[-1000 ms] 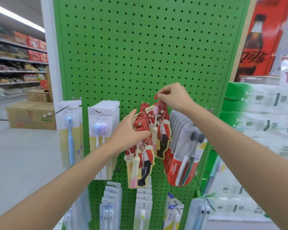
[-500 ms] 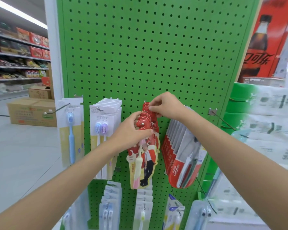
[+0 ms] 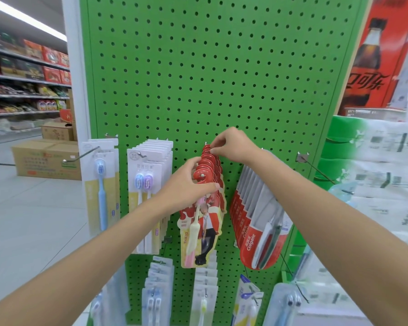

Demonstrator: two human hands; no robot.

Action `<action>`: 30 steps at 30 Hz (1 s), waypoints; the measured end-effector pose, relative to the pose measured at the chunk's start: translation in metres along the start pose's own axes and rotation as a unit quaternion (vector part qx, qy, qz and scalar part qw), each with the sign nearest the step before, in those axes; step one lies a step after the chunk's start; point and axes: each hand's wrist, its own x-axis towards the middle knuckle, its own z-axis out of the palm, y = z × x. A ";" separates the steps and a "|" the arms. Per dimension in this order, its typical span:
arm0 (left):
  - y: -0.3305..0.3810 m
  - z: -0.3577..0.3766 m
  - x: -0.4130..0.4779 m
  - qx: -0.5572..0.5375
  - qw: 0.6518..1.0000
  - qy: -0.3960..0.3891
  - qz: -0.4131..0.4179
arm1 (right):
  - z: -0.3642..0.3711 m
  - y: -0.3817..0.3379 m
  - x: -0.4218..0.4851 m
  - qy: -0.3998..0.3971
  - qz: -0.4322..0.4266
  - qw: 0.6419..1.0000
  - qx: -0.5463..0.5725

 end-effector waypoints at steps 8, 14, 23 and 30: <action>0.001 -0.001 0.000 -0.004 1.000 -0.011 -0.009 | -0.006 -0.001 0.009 -0.037 0.033 0.999 0.010; 0.007 0.000 -0.001 0.000 1.000 0.005 -0.019 | -0.028 0.002 -0.002 0.018 0.054 0.998 0.025; 0.018 0.003 -0.003 0.030 0.999 0.019 -0.038 | -0.038 0.001 -0.032 0.166 0.013 0.984 0.071; 0.035 0.009 -0.017 0.059 0.994 0.088 0.012 | -0.051 -0.012 -0.065 0.229 -0.024 0.969 0.091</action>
